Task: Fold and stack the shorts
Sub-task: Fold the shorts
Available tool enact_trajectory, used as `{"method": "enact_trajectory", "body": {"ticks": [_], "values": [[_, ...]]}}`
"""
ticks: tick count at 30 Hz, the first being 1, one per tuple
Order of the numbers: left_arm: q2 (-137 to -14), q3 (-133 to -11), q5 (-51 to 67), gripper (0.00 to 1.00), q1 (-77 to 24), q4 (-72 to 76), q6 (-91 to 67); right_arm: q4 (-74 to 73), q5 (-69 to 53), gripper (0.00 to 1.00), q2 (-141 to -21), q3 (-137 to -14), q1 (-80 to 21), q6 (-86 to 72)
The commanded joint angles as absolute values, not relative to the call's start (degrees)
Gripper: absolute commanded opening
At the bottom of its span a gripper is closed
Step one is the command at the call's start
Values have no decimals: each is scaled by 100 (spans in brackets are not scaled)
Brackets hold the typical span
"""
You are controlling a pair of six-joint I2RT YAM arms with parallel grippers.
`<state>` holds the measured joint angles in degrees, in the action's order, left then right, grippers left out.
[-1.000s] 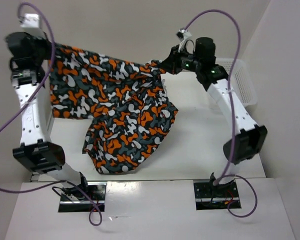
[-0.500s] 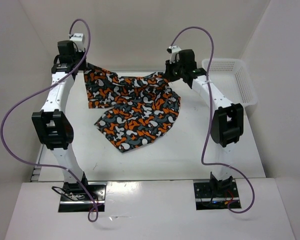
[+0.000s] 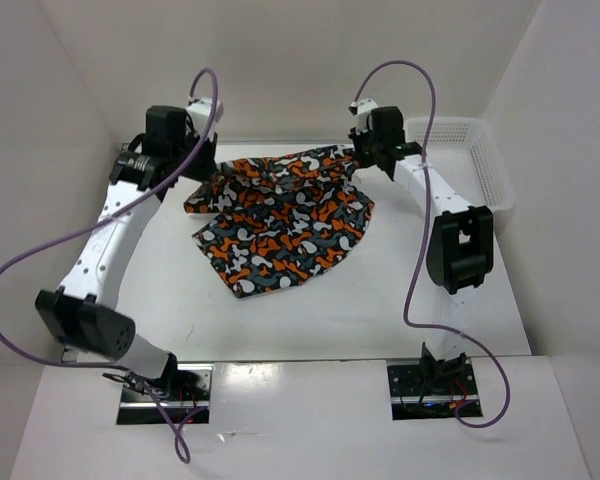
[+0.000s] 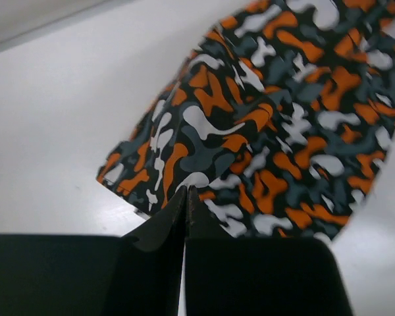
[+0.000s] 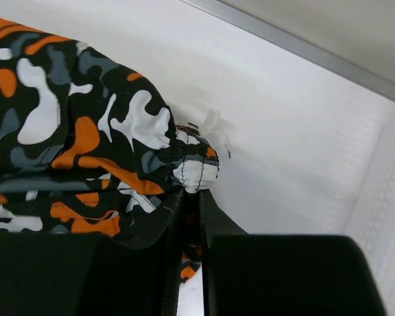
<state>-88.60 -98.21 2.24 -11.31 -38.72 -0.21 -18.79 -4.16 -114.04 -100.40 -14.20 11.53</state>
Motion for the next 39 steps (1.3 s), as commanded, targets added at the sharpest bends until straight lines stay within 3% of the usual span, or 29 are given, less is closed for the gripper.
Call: {"method": "enact_trajectory", "body": {"ticks": [1, 6, 10, 13, 14, 15, 16, 19, 23, 29, 33, 39], "values": [[-8168, -9110, 746, 0, -1502, -5070, 0, -1748, -447, 2, -10724, -9758, -1073, 1310], [-7410, -7876, 808, 0, -2380, -5379, 0, -1995, -1106, 6, -10187, -9019, -905, 1871], [-7356, -7542, 1579, 1, -2435, -5607, 0, -2118, -1160, 9, -10037, -8377, -905, 2276], [-7409, -7322, 2150, 25, -2487, -5931, 0, -2171, -985, 16, -9818, -7982, -905, 2566], [-7409, -7243, 2362, 43, -2487, -6350, 0, -2171, -984, 22, -9704, -7876, -905, 2706], [-7461, -7242, 2547, 48, -2487, -6555, 0, -2223, -889, 44, -9651, -7649, -905, 2794], [-7462, -7155, 2671, 52, -2487, -6739, 0, -2224, -809, 58, -9589, -7542, -905, 2882], [-7584, -6979, 2314, 58, -2487, -6410, 0, -2338, -660, 79, -9326, -7155, -905, 3164], [-7751, -6908, 908, 58, -2183, -5144, 0, -2539, -1035, 86, -9149, -7258, -458, 2858], [-8452, -6995, 440, 64, -977, -3096, 0, -2593, -1581, 94, -9149, -7296, -237, 1865], [-9464, -7521, 492, 66, -133, -2672, 0, -2207, -1258, 95, -9509, -7093, -237, 1310], [-10660, -8076, 335, 74, -132, -2365, 0, -2092, -1143, 95, -10229, -7409, -237, 1134]]}}
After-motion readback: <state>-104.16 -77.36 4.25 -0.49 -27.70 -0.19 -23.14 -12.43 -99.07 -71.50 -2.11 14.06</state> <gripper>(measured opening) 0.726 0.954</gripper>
